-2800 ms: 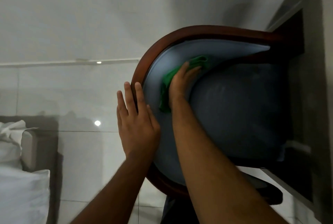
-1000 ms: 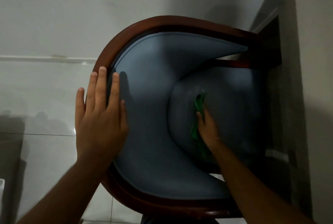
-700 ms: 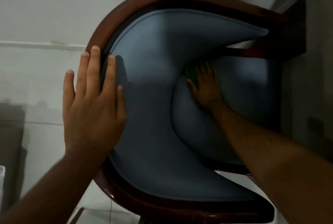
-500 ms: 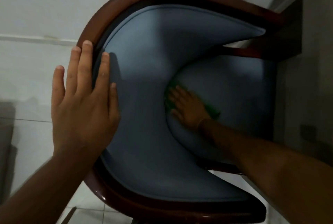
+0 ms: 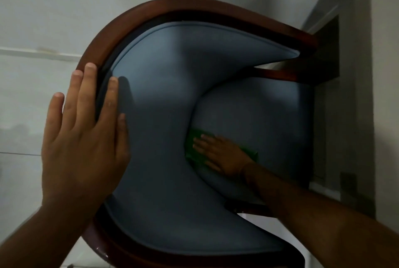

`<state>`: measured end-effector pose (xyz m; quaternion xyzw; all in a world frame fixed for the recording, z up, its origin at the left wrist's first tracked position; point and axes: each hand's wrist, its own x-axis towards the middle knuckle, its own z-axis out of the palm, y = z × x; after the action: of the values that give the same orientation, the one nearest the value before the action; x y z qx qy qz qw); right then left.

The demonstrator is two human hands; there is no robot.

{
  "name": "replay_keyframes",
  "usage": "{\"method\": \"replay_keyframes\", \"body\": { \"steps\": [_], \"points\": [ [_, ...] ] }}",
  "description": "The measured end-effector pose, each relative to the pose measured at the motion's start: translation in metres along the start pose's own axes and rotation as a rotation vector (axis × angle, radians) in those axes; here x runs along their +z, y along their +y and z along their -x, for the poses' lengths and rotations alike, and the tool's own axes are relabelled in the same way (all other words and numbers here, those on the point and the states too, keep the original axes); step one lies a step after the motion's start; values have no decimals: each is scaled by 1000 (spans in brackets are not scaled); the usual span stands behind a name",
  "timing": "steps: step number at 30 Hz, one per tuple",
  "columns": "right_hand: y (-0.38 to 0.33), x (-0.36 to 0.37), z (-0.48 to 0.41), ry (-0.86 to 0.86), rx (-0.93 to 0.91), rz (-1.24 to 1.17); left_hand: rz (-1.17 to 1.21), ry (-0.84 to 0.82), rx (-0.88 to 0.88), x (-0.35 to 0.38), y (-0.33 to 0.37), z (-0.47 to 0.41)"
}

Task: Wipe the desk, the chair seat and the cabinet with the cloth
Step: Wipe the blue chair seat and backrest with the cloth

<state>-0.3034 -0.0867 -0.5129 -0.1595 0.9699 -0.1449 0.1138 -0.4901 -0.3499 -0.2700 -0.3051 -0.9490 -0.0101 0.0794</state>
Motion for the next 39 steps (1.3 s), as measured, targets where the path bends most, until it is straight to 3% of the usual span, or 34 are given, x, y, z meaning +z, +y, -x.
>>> {"method": "replay_keyframes", "body": {
  "steps": [2,7,10,14,21,29,34,37,39],
  "points": [
    [26,-18,-22,36,218,-69,12,-5,15,2,-3,-1],
    [118,-51,-11,174,956,-90,27,1,16,3,-1,3],
    [126,-49,13,157,1132,-57,16,-1,29,0,-2,0],
    [72,-34,16,80,1042,-78,3,-17,16,-2,0,0],
    [-52,23,55,-49,337,13,-5,-47,14,-8,6,-2],
    [-40,21,49,-68,-18,104,-20,-73,3,-15,9,-3],
    [6,-5,-1,-16,71,-4,-30,-56,8,-15,8,-2],
    [49,-26,-16,-28,294,-58,-27,-60,15,-14,9,-2],
    [85,-39,-14,35,537,-71,-31,-54,9,-14,9,-1]
  ]
}}
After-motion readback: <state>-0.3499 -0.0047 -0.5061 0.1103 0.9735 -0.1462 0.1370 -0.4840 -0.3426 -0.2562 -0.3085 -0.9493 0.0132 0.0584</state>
